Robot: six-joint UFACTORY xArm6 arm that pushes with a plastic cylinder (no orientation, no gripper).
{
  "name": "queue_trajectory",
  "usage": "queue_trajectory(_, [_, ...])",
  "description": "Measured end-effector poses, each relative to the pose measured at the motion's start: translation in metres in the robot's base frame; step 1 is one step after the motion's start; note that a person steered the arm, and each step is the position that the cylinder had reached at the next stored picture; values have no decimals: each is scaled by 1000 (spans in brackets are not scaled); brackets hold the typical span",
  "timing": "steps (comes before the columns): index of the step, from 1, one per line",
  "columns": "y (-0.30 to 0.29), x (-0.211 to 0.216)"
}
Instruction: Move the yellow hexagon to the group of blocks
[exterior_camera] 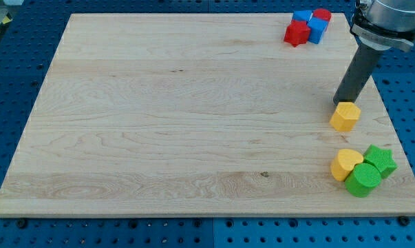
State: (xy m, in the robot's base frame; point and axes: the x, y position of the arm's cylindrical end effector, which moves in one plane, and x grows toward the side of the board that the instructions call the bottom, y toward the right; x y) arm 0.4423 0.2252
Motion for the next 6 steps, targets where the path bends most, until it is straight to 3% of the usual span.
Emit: queue_trajectory(6, [-16, 35])
